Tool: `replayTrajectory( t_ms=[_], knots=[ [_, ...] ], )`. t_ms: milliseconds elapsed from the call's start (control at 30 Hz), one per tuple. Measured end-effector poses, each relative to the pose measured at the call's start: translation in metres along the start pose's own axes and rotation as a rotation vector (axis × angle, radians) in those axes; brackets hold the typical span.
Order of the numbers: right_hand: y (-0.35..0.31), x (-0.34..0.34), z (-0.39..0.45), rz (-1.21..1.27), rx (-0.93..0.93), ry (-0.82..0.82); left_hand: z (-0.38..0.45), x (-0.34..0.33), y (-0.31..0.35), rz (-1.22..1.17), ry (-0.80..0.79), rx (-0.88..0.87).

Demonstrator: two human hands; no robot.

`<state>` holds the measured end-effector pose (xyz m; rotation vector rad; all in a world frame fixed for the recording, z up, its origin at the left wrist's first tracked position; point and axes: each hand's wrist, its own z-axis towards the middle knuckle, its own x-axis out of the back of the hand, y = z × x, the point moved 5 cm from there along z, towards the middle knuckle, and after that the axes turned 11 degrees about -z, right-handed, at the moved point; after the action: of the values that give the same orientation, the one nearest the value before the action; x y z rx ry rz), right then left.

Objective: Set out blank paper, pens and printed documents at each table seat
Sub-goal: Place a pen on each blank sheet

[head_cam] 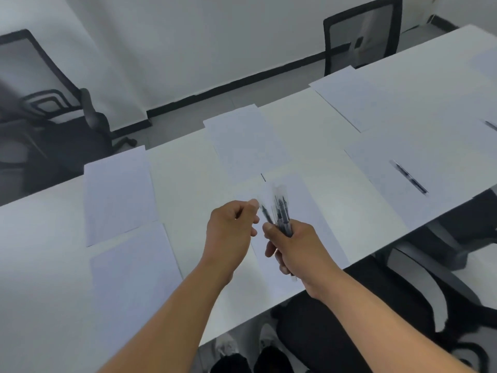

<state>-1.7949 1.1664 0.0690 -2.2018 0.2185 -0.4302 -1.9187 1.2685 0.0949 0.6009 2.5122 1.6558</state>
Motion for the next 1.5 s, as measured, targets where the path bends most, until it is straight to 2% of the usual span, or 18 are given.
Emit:
replayTrajectory(
  t_ms=[300, 467, 767, 967, 1167, 1500],
  knots=[
    [0.028, -0.008, 0.029, -0.032, -0.03, -0.044, 0.035, -0.014, -0.033, 0.096, -0.03, 0.068],
    [0.038, -0.006, 0.041, 0.062, -0.074, -0.047, 0.053, -0.022, -0.044, 0.103, -0.026, 0.132],
    [0.063, 0.015, 0.069, -0.077, -0.125, 0.135, 0.089, -0.026, -0.067, 0.121, 0.063, 0.215],
    [0.075, 0.026, 0.075, -0.054, -0.167, 0.163, 0.104, -0.051, -0.082, 0.272, 0.011, 0.258],
    [0.086, 0.032, 0.079, -0.065, -0.189, 0.158, 0.114, -0.064, -0.092, 0.466, -0.004, 0.229],
    [0.093, 0.034, 0.077, -0.055, -0.186, 0.154, 0.112, -0.064, -0.103, 0.51, 0.031, 0.26]
  ],
)
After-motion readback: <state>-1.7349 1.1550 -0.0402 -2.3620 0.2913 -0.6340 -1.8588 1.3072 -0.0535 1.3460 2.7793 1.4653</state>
